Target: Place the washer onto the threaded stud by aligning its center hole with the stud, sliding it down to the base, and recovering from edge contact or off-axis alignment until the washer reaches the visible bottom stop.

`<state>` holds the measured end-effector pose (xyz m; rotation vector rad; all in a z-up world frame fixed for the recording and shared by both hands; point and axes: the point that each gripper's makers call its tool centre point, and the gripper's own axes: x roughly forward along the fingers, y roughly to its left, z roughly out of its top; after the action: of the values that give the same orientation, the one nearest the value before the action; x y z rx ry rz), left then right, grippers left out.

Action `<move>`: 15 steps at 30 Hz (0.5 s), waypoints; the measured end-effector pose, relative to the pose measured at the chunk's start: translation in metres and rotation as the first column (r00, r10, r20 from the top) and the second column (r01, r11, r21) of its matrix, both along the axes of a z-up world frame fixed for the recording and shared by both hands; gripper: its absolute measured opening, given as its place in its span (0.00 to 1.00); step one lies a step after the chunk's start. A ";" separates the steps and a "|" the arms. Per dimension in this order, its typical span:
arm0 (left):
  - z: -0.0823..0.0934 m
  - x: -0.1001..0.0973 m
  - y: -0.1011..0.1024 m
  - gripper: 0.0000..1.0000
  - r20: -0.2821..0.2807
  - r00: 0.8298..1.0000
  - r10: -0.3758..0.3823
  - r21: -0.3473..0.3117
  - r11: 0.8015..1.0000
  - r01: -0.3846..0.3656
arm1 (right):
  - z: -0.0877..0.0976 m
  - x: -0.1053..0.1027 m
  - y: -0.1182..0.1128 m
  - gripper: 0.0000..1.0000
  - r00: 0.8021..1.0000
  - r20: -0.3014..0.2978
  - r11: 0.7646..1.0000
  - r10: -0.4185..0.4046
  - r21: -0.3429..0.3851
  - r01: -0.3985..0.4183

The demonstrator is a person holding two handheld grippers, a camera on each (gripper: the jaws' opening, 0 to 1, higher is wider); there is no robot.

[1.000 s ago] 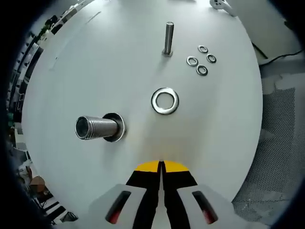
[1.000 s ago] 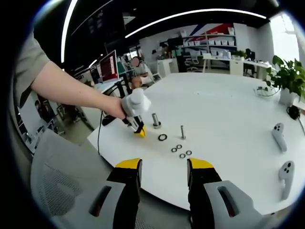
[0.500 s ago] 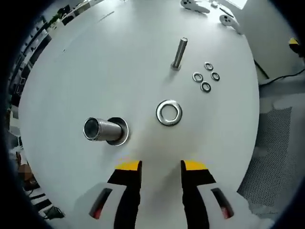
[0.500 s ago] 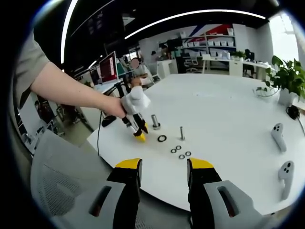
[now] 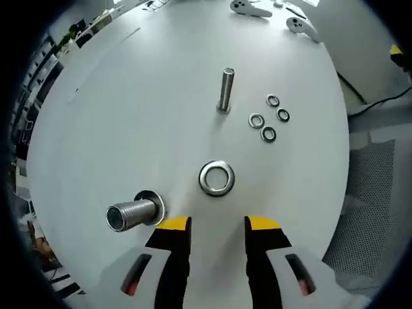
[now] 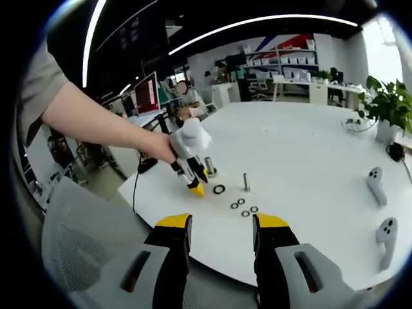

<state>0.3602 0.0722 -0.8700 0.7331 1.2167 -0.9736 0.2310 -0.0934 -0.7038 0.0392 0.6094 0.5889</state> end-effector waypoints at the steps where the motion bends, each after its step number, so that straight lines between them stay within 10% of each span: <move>1: 0.001 0.001 -0.002 0.31 0.002 1.000 -0.003 -0.002 1.000 0.003 | -0.001 0.000 0.000 0.40 1.000 -0.003 1.000 0.001 -0.002 -0.001; 15: -0.005 0.012 -0.028 0.30 0.018 0.999 -0.045 0.014 0.999 0.044 | 0.000 0.000 -0.001 0.40 1.000 0.000 1.000 -0.004 -0.001 0.004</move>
<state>0.3719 0.0442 -0.8748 0.7807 1.1964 -0.9945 0.2309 -0.0943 -0.7041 0.0392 0.6096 0.5841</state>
